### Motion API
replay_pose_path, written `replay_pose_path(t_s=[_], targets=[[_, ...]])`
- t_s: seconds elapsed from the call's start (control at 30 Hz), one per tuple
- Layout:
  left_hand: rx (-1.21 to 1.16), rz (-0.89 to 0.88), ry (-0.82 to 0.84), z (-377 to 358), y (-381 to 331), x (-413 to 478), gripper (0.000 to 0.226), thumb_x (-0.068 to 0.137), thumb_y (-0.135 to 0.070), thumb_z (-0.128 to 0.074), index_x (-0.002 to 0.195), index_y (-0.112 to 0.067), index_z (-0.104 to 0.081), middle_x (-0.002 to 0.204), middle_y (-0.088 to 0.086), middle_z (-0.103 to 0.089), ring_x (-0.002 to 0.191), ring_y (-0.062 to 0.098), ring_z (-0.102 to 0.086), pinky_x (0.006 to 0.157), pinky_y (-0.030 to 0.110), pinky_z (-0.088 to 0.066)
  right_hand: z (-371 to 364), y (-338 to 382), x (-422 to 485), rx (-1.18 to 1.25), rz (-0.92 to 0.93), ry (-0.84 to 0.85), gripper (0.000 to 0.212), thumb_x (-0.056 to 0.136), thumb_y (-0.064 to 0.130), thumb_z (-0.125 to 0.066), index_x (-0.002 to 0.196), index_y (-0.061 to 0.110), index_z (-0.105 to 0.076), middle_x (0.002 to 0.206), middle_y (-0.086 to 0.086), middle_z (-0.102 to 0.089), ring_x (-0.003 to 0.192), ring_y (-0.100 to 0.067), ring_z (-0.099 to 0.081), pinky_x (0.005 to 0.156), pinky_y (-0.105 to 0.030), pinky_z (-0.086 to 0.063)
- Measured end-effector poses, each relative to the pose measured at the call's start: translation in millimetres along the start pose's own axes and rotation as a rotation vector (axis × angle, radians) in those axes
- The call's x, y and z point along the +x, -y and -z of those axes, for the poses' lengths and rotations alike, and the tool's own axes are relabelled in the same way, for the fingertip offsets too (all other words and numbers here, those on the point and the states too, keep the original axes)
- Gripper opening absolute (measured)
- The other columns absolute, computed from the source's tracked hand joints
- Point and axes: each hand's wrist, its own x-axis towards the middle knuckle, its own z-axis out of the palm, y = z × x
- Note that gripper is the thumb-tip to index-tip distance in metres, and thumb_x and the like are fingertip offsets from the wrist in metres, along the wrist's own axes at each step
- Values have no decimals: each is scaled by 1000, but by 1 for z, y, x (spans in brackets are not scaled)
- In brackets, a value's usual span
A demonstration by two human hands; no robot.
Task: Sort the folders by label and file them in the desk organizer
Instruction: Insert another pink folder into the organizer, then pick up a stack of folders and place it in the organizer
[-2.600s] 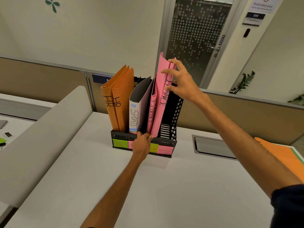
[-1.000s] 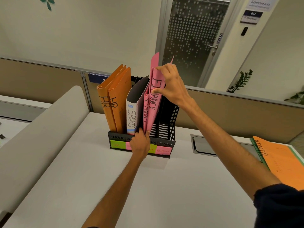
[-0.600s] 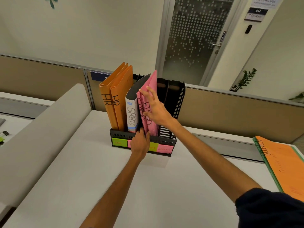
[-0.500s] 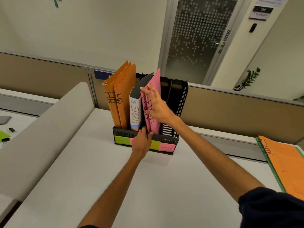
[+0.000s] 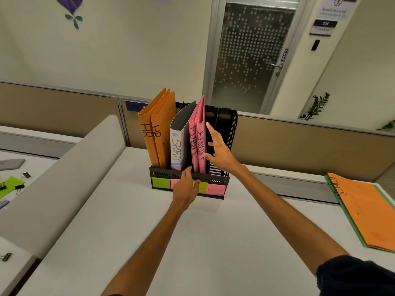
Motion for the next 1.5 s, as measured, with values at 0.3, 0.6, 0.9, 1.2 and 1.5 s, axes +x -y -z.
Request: replay_pose_path(t_s=[0.3,0.6,0.9,1.2,1.5], targets=[[-26,-67,20,-14,-31,-39,50,98,-26,-50,144,-13,-35,145,7,-46,127,26,-50,100,39,-46,19,-29,-81,-44,-262,-43,76,90,12,-65,152,23,-22,153,-8,-32,131,-25,-47,101,-38,-46],[-19,-119,62,-71,-93,-82,43,99,-29,-47,139,-11,-41,138,7,-51,123,26,-51,99,40,-43,90,-95,-182,-26,-399,-123,50,93,17,-62,138,9,-43,134,-12,-51,121,-24,-51,94,-28,-40],[28,-131,152,-179,-190,-131,42,101,-34,-44,137,-13,-43,138,5,-51,123,22,-53,101,36,-43,188,-195,-297,-45,-528,-124,42,93,16,-63,131,5,-50,125,-14,-55,114,-24,-54,93,-34,-45],[59,-127,245,-273,-266,-159,37,100,-36,-46,130,-15,-47,128,3,-58,113,22,-57,95,35,-45,262,-285,-385,-10,-768,-178,42,93,15,-62,131,3,-49,124,-18,-57,115,-29,-55,91,-31,-42],[-4,-149,409,-338,-327,-137,47,97,-47,-46,136,-20,-42,130,8,-59,116,23,-57,93,34,-45,310,-355,-408,-7,-964,-247,46,92,18,-62,134,5,-47,131,-18,-52,119,-31,-54,98,-38,-45]])
